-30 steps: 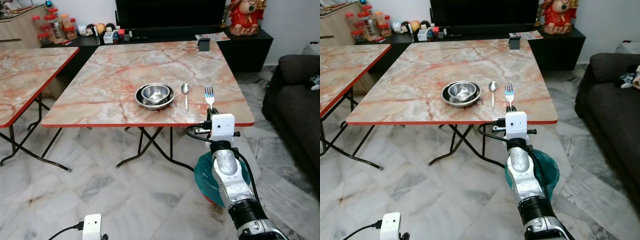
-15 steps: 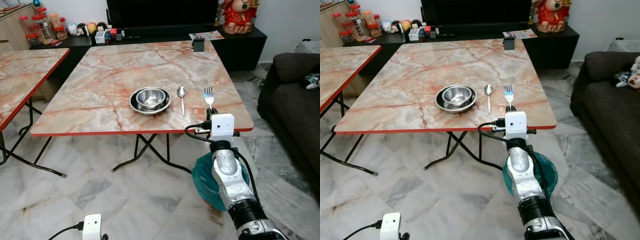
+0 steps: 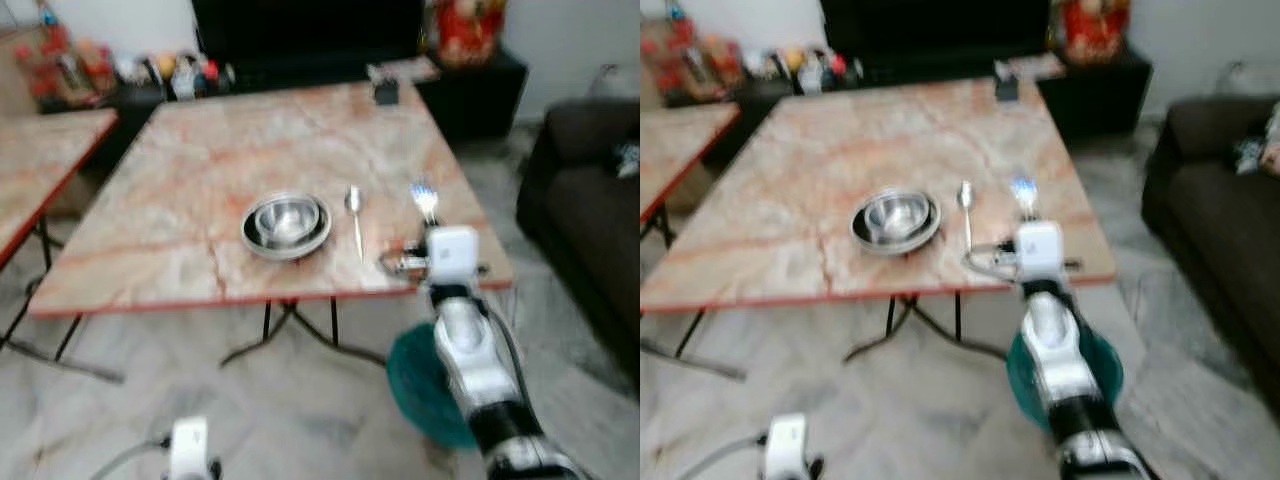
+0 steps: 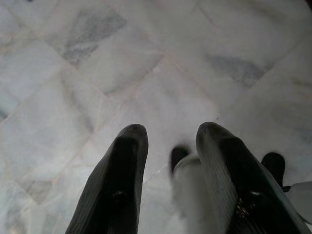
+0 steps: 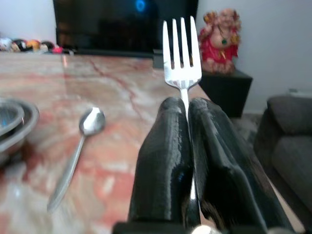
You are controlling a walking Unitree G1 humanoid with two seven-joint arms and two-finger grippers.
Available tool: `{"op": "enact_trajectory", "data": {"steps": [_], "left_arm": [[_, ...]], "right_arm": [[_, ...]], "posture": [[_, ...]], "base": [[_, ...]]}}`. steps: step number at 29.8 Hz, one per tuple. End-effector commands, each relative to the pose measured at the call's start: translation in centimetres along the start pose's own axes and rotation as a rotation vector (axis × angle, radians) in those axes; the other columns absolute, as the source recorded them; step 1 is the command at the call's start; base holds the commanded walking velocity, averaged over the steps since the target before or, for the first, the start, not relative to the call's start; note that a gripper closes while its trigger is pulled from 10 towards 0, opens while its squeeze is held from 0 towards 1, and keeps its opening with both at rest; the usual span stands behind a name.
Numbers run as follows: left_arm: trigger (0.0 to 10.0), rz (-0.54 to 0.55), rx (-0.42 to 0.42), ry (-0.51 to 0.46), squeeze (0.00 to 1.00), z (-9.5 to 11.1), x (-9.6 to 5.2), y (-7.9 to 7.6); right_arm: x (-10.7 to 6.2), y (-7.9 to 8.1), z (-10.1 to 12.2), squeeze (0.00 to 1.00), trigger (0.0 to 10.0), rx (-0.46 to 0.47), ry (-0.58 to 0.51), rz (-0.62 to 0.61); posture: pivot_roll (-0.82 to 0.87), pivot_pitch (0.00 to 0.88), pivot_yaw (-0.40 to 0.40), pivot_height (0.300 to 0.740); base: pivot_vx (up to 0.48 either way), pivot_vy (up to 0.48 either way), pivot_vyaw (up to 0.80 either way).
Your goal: Setting the table
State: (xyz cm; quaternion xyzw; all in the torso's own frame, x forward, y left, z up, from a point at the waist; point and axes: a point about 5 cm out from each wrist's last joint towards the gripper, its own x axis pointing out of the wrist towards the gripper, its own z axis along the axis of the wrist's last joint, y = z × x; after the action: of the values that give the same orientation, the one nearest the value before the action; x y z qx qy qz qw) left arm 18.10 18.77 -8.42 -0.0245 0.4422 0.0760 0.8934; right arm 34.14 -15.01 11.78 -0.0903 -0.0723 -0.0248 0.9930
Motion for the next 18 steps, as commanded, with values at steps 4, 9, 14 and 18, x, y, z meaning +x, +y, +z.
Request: {"op": "enact_trajectory", "data": {"steps": [4, 9, 14, 18], "left_arm": [[10.0, 0.044, -0.004, 0.008, 0.0, -0.28, -0.12, 1.53], [10.0, 0.044, -0.002, 0.01, 0.0, -0.29, -0.12, 1.55], [10.0, 0.045, -0.003, 0.009, 0.0, -0.29, -0.12, 1.57], [10.0, 0.046, -0.002, 0.009, 0.0, -0.29, -0.13, 1.62]], "right_arm": [[0.28, 1.65, 0.91, 0.0, 10.0, 0.018, -0.028, 0.044], [0.31, 1.64, 0.91, 0.0, 10.0, 0.017, -0.028, 0.044], [0.31, 1.68, 0.95, 0.0, 10.0, 0.02, -0.031, 0.046], [0.29, 1.75, 1.0, 0.0, 10.0, 0.02, -0.035, 0.049]], "posture": [[-0.05, 0.033, 0.065, 0.74], [-0.05, 0.032, 0.066, 0.74], [-0.05, 0.034, 0.066, 0.74], [-0.05, 0.033, 0.067, 0.74]], "base": [[0.33, 0.0, 0.0], [0.331, 0.0, 0.0], [0.332, 0.0, 0.0], [0.331, 0.0, 0.0]]}}
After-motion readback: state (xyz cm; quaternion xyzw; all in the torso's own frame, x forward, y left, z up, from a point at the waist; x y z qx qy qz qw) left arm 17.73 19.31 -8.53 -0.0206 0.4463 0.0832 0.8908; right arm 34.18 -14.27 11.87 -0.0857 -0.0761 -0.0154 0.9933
